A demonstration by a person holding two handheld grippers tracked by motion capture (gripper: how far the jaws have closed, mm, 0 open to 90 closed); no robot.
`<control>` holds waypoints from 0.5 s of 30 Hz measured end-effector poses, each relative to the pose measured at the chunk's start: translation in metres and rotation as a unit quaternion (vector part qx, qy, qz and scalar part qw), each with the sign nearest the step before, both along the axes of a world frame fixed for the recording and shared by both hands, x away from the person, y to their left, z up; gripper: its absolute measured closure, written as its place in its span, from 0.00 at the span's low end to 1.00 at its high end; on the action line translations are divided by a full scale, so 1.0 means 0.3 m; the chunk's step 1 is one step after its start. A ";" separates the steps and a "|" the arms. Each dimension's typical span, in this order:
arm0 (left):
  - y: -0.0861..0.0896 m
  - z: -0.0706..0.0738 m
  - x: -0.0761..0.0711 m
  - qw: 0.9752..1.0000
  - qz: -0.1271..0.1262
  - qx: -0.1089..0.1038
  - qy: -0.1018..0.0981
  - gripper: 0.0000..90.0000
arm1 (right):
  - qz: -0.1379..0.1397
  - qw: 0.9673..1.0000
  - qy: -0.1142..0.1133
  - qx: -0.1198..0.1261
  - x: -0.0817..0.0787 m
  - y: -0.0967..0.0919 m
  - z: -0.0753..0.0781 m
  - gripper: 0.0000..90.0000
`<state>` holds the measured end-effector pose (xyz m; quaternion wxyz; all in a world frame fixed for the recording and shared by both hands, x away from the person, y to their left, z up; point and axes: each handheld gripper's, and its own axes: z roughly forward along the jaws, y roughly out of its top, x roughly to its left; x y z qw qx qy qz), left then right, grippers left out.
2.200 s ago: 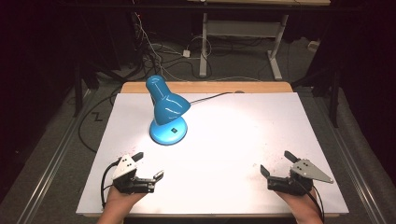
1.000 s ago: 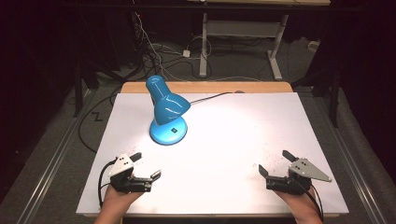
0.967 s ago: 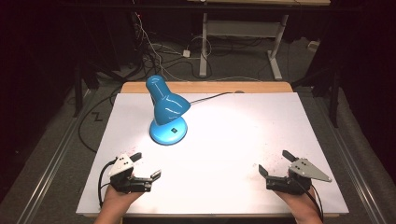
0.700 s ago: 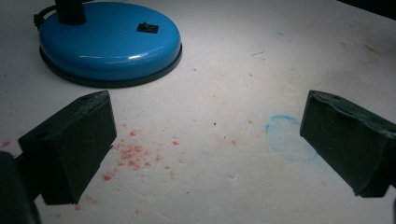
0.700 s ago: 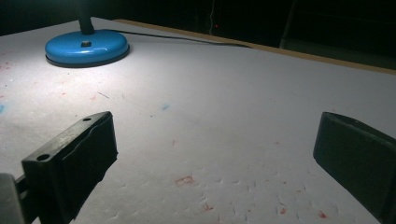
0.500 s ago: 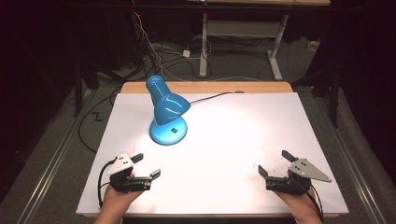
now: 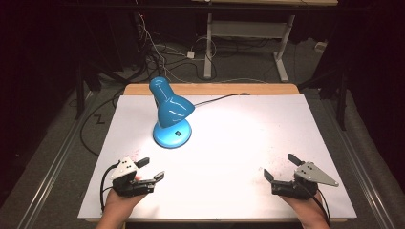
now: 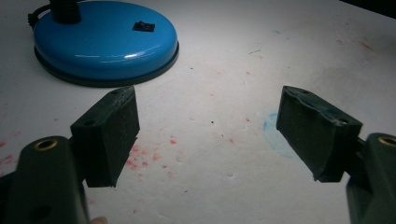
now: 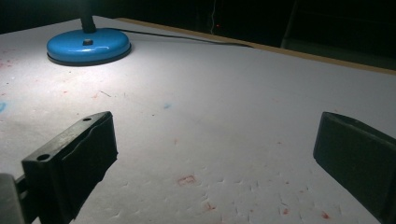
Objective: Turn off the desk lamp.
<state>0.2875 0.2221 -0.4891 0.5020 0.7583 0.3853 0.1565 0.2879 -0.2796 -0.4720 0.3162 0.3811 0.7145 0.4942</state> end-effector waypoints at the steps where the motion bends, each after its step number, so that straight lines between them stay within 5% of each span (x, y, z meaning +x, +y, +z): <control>1: 0.000 0.000 0.000 1.000 0.000 0.000 0.000 0.25 | 0.000 1.000 0.000 0.000 0.000 0.000 0.000 0.01; 15: 0.000 0.000 0.006 1.000 -0.001 -0.002 0.005 0.45 | 0.003 1.000 0.000 -0.001 0.000 0.001 0.001 0.01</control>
